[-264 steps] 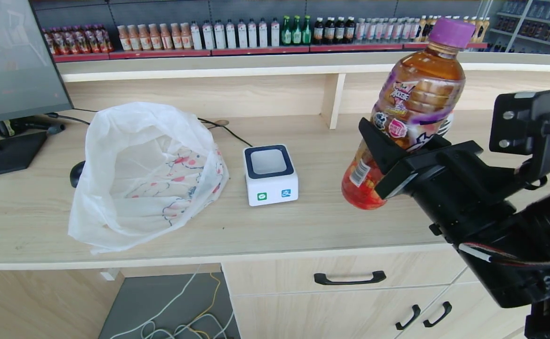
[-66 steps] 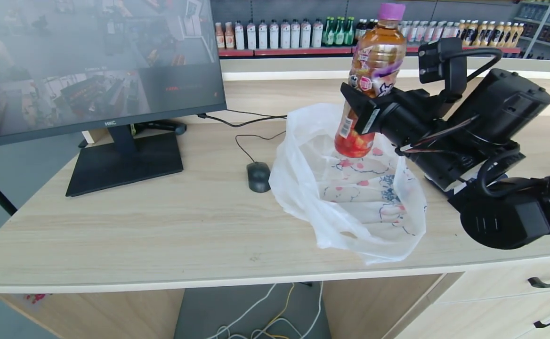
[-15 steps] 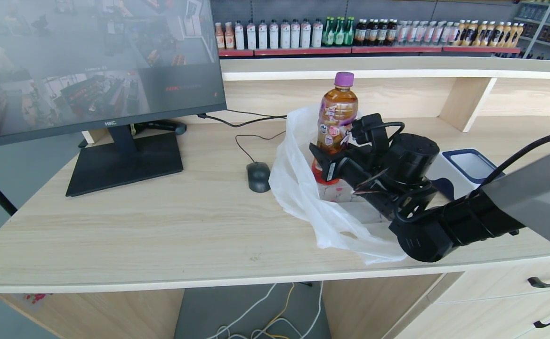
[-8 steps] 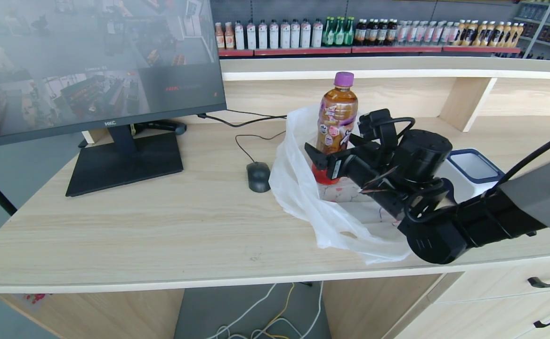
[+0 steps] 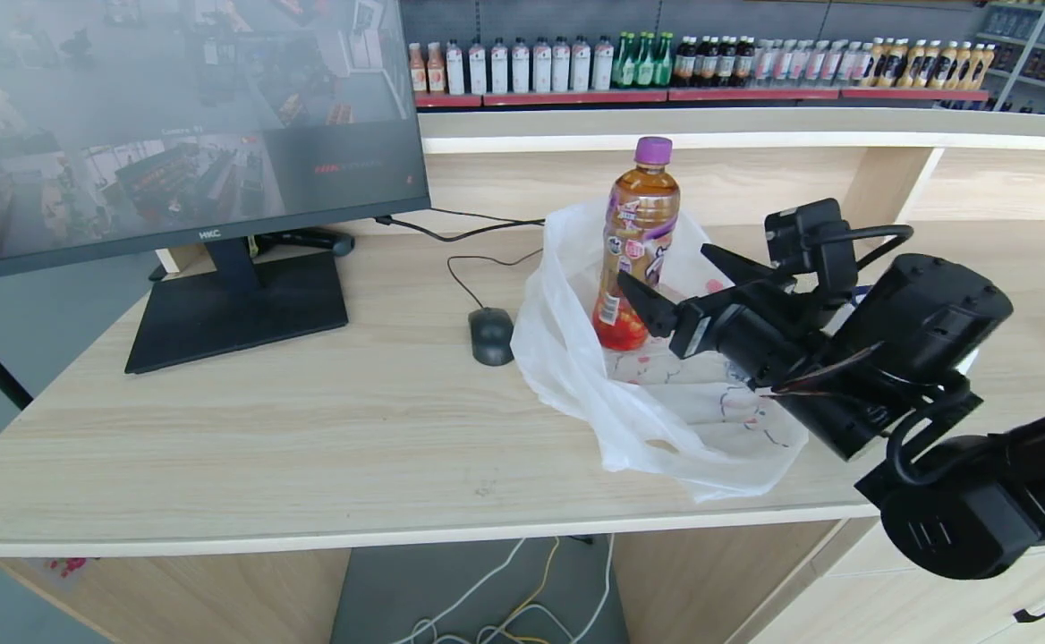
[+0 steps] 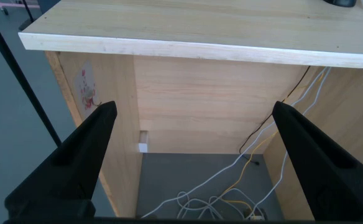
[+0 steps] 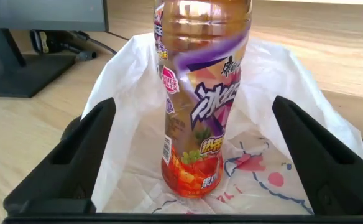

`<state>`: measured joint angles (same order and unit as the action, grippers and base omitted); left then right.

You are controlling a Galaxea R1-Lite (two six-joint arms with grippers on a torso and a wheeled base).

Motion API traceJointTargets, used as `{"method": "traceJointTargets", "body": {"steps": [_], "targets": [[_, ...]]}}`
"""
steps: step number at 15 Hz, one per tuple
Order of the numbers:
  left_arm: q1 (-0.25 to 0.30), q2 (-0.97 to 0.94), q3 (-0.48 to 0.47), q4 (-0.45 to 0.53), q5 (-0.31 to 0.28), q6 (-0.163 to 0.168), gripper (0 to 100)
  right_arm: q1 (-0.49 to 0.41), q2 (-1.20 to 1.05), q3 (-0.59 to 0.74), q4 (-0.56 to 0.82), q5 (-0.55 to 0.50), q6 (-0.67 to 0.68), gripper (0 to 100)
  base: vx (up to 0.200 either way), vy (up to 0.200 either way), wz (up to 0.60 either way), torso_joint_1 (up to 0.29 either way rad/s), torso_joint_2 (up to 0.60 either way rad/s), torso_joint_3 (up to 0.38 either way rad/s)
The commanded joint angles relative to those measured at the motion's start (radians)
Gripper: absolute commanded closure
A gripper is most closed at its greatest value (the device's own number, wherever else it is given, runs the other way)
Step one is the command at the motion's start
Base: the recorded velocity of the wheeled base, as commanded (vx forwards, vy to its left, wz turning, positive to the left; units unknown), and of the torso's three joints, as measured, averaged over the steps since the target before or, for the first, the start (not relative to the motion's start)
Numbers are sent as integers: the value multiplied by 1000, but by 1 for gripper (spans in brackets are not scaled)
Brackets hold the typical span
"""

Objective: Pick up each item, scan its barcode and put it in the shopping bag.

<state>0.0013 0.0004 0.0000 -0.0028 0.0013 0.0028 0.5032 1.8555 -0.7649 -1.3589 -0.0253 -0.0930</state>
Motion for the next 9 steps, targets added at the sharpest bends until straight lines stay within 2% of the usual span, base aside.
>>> {"method": "traceJointTargets", "body": {"steps": [1, 4, 9], "targets": [[0, 0, 0, 0, 0, 0, 0, 12, -96, 173, -123, -2, -2, 0, 0, 0, 0, 0, 0, 0], [-1, 0, 0, 0, 0, 3, 0, 15, -131, 282, -212, -25, -21, 0, 0, 0, 0, 0, 0, 0], [-1, 0, 0, 0, 0, 3, 0, 31, -190, 343, -212, -104, -21, 0, 0, 0, 0, 0, 0, 0]]}}
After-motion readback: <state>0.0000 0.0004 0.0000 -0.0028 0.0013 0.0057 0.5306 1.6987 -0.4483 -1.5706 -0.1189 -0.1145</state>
